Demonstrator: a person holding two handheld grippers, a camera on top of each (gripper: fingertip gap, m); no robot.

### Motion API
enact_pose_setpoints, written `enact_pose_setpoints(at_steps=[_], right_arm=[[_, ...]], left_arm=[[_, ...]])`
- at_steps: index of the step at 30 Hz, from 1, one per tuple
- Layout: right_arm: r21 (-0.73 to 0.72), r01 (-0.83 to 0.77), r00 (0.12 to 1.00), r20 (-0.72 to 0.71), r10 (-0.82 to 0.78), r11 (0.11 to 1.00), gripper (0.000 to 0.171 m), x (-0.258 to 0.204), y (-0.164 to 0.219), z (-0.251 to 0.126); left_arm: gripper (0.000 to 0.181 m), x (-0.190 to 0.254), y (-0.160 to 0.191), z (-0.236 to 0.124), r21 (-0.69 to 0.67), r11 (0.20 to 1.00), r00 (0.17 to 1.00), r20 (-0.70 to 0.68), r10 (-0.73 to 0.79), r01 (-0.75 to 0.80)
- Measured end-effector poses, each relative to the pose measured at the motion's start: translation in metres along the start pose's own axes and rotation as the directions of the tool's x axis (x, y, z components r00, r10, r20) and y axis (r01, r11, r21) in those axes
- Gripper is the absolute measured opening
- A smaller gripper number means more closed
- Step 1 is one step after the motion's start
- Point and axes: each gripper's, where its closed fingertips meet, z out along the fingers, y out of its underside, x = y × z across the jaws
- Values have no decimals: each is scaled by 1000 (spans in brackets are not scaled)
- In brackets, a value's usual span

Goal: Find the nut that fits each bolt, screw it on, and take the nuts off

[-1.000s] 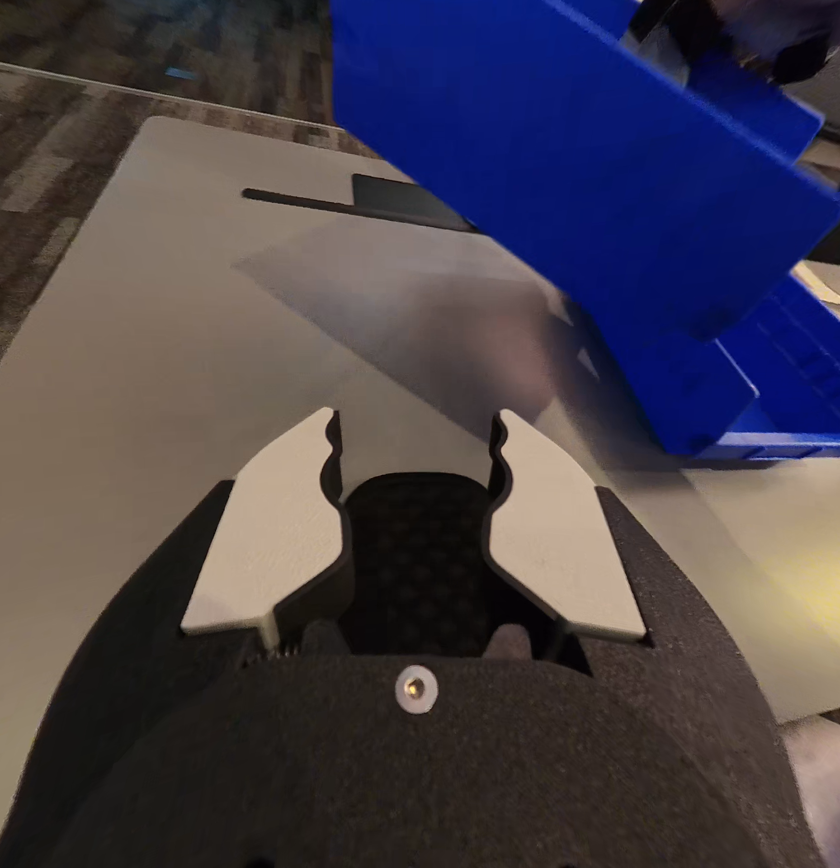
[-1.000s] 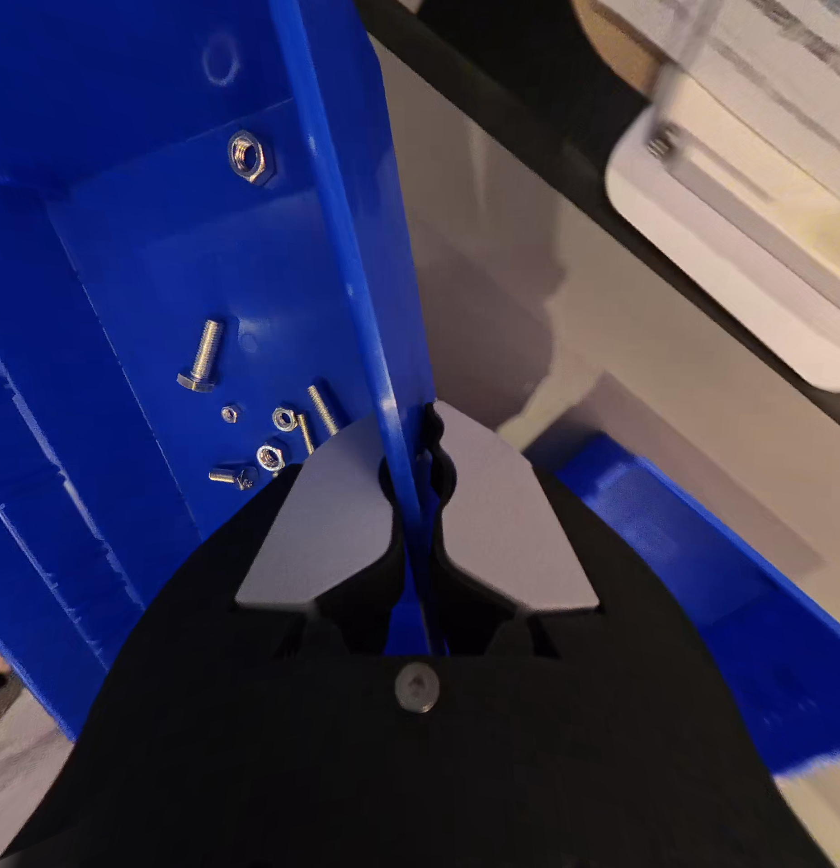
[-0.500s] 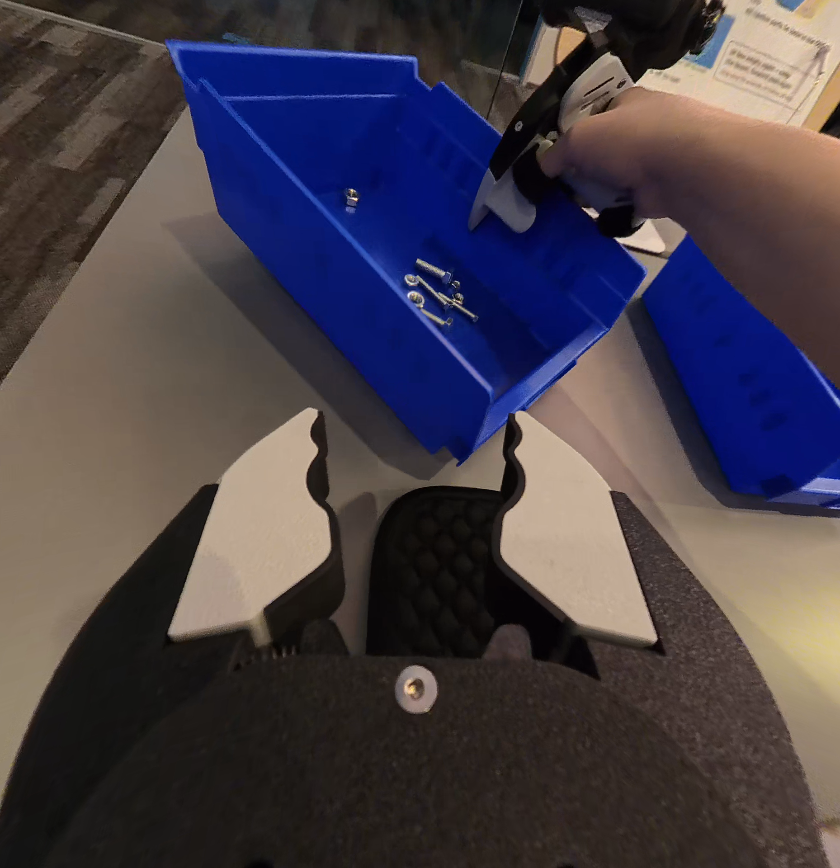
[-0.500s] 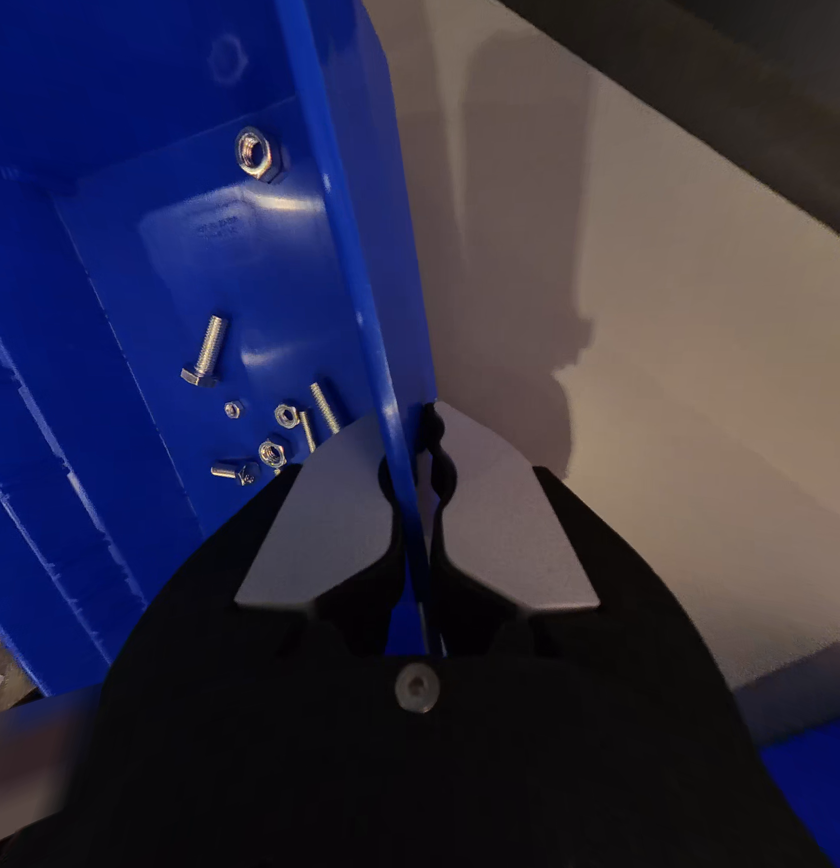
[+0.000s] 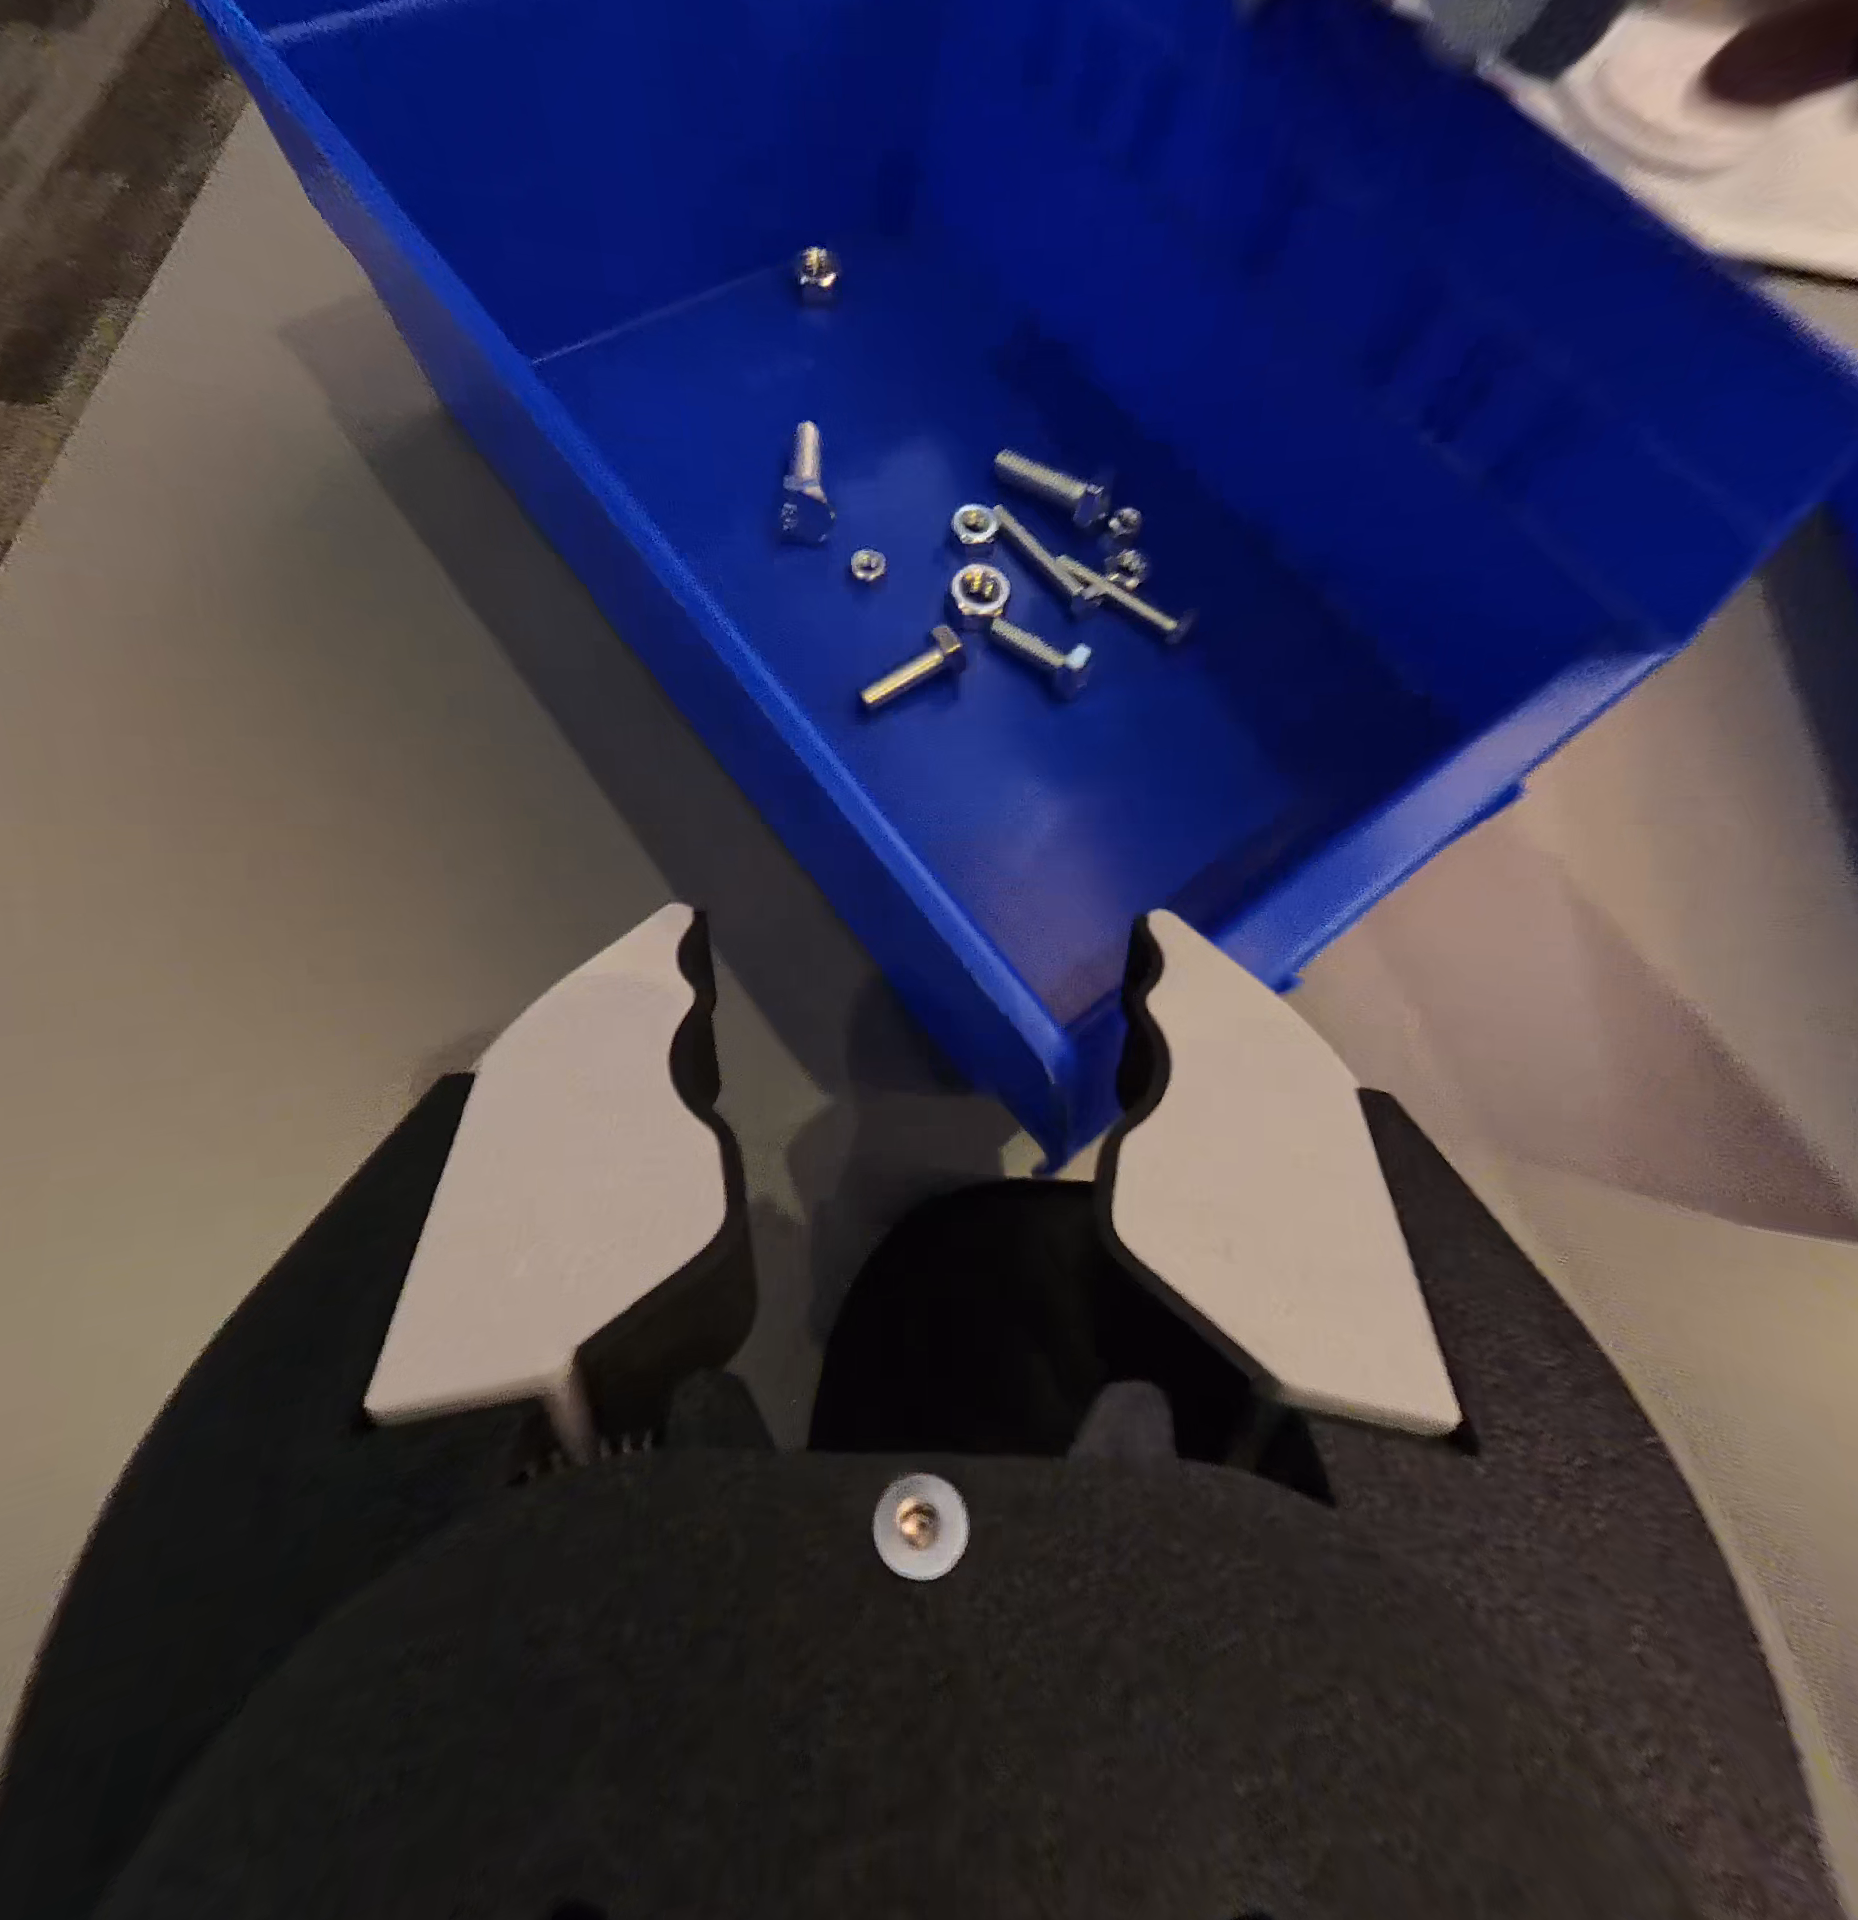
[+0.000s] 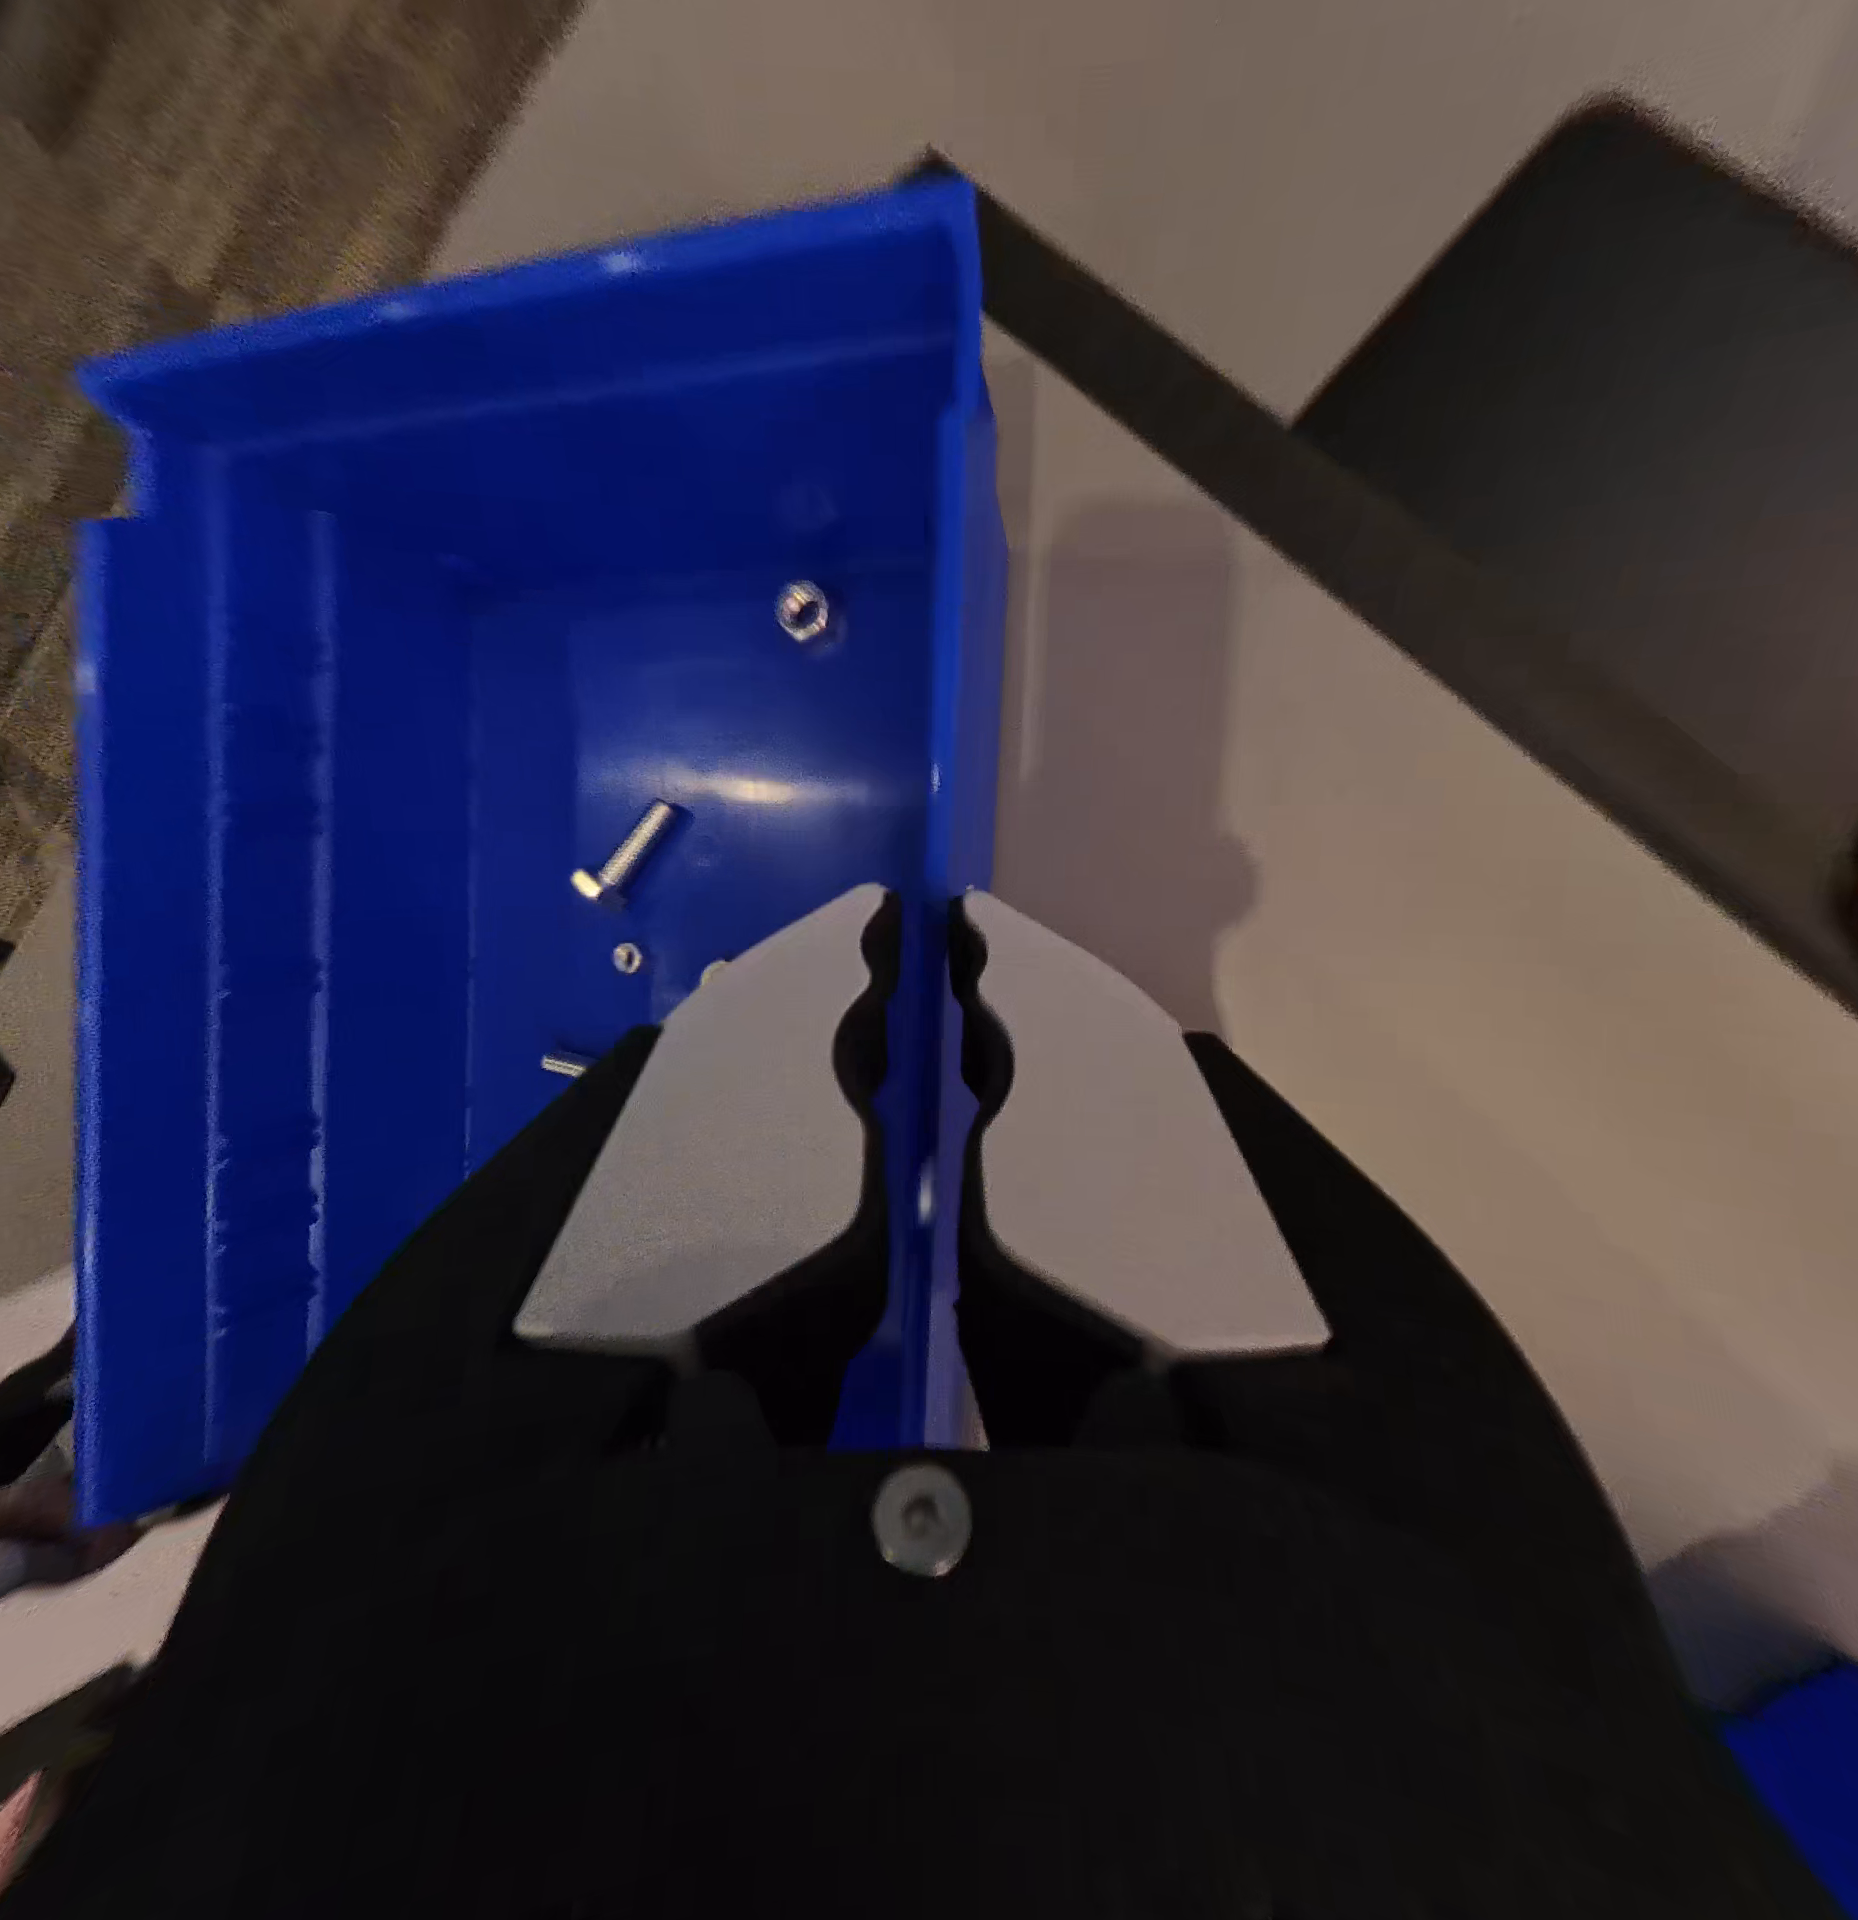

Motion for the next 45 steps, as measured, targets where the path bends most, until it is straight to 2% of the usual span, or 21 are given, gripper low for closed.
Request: enact_pose_setpoints(at_steps=[3,7,11,17,21,28,31,34,38,42,43,45], right_arm=[[74,101,992,71,-106,992,13,-11,-9,-30],[145,267,954,101,-282,953,12,-21,8,-78],[162,374,912,112,-394,913,12,-21,55,-118],[121,436,885,125,-449,892,12,-5,135,-163],[101,441,891,66,-448,892,12,29,177,-193],[111,238,969,-102,-227,965,11,121,245,-244],[155,157,959,-259,-113,975,15,168,265,-272],[195,57,924,-382,22,979,27,209,279,-300],[248,-106,907,-372,196,963,46,233,286,-310],[229,-209,904,-326,277,951,55,240,283,-289],[220,-243,904,-303,303,945,56,239,282,-282],[156,-292,891,-314,328,943,60,243,288,-266]], left_arm=[[71,-6,-2,13,-29,999,998,47,39,-38],[45,-32,-8,13,-48,992,982,147,122,-116],[6,-77,-14,16,-91,989,978,163,131,-118],[3,-135,-26,23,-138,983,992,9,123,-120],[2,-165,-22,14,-167,975,989,-42,142,-147],[2,-208,-11,-6,-169,981,995,-21,94,-96],[2,-211,-10,-8,-167,981,995,-14,102,-103],[2,-210,-10,-7,-167,981,995,-15,100,-101],[2,-209,-11,-5,-159,983,995,-17,95,-97],[4,-208,-14,-3,-134,985,994,-12,105,-106],[10,-207,-14,-2,-122,985,992,-6,122,-122],[44,-205,-14,-2,-111,986,993,-7,121,-121]])
